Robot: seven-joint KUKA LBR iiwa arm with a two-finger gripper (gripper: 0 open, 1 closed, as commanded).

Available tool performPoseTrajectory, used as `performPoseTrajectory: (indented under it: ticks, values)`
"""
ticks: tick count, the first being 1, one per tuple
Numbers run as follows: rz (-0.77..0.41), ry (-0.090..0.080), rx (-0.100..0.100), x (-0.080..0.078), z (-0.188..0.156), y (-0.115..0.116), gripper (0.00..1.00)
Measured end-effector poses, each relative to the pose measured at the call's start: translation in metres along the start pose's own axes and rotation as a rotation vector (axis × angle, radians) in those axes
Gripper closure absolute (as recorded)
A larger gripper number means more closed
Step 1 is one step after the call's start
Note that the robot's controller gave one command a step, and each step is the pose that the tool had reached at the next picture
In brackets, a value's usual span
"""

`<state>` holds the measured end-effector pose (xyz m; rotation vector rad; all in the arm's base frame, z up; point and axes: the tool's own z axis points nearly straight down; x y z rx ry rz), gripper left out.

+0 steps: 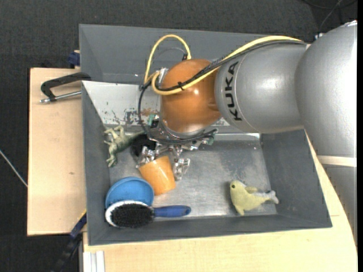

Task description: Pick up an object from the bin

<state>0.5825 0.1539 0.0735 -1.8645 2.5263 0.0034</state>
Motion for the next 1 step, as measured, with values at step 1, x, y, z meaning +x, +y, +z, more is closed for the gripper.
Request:
performPoseTrajectory:
  ticks: [1]
  values:
    - [-0.014, -0.008, 0.013, -0.0012, -0.1352, 0.0090, 1.00]
